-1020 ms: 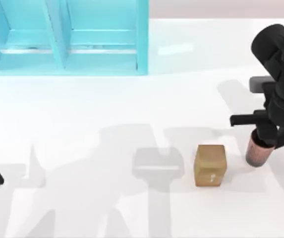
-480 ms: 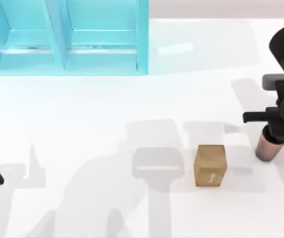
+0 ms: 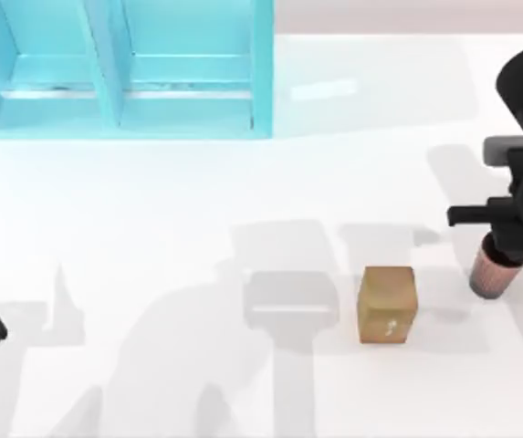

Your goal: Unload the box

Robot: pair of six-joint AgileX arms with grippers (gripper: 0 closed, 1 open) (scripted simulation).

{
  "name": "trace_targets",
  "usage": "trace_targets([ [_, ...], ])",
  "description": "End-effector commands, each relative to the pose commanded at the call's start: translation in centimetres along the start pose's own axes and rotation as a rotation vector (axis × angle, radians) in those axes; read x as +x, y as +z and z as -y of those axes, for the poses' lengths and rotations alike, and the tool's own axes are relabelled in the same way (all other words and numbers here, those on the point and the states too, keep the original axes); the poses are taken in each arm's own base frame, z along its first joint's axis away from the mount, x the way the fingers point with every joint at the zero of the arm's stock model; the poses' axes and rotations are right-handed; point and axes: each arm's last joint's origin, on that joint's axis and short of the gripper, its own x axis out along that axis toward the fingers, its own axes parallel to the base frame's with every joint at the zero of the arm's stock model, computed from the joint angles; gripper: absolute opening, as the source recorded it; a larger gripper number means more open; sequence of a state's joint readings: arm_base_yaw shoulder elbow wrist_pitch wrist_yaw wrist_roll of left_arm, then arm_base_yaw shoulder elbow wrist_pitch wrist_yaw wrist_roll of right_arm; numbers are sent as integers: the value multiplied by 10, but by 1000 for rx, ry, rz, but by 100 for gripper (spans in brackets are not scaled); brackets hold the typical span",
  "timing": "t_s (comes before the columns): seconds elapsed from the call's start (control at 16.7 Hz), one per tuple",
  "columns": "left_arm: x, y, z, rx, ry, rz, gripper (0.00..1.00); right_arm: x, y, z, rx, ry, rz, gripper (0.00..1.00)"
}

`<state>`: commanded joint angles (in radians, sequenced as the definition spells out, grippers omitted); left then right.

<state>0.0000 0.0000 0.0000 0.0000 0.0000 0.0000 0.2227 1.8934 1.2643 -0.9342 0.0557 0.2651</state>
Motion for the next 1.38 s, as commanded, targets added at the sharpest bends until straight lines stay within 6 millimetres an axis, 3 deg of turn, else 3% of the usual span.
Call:
trace_targets([
  [0.42,0,0,0,0,0,0,100,0,0,0,0,0,0,98],
  [1.08,0,0,0,0,0,0,100,-2,1,-1,0,-2,-5,100],
  [1.38,0,0,0,0,0,0,100,-43,7,0,-1,-3,-6,100],
])
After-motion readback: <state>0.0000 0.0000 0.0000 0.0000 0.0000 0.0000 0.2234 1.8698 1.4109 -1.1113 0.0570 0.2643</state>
